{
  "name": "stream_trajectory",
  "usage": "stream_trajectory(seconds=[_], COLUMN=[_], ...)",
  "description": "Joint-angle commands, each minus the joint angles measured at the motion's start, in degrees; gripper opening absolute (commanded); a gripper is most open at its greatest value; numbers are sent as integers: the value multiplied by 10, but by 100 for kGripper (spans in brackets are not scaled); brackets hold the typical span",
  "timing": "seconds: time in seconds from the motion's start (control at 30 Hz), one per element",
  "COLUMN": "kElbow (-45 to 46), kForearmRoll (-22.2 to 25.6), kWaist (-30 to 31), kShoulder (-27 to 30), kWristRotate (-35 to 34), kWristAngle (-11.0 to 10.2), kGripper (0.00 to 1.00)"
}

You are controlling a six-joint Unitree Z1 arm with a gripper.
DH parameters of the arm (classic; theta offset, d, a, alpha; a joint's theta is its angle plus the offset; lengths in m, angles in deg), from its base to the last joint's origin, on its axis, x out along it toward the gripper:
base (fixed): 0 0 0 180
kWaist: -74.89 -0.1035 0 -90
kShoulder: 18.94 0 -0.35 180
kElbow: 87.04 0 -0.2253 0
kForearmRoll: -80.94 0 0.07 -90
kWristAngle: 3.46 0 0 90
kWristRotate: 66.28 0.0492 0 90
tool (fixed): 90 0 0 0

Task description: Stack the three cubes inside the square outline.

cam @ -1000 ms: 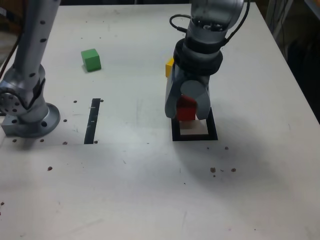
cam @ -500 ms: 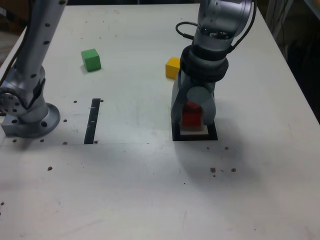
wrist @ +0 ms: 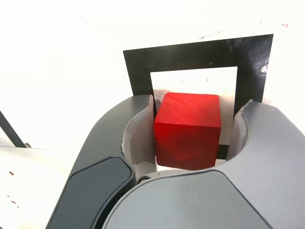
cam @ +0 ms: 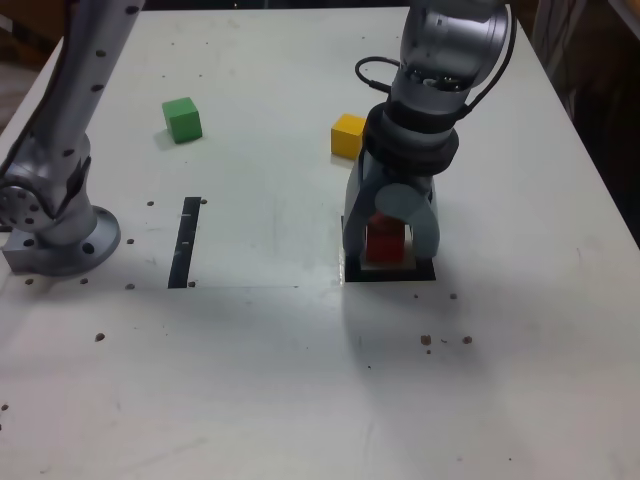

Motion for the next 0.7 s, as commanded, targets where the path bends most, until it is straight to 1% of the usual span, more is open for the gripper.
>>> stream_trajectory(seconds=[0.0,0.13,0.23,0.3,0.43,0.5,0.57,0.67], kElbow=[3,5,10,21,36,38,39,39], kForearmRoll=[3,22,47,64,77,77,77,73], kWaist=[0,0,-5,-18,-59,-80,-102,-137], kShoulder=[11,38,70,98,141,162,181,197], kWristRotate=[-3,-12,-10,7,83,136,186,251], kWristAngle=[-2,-18,-39,-52,-73,-94,-119,-153], kGripper=[95,99,99,99,99,99,99,99])
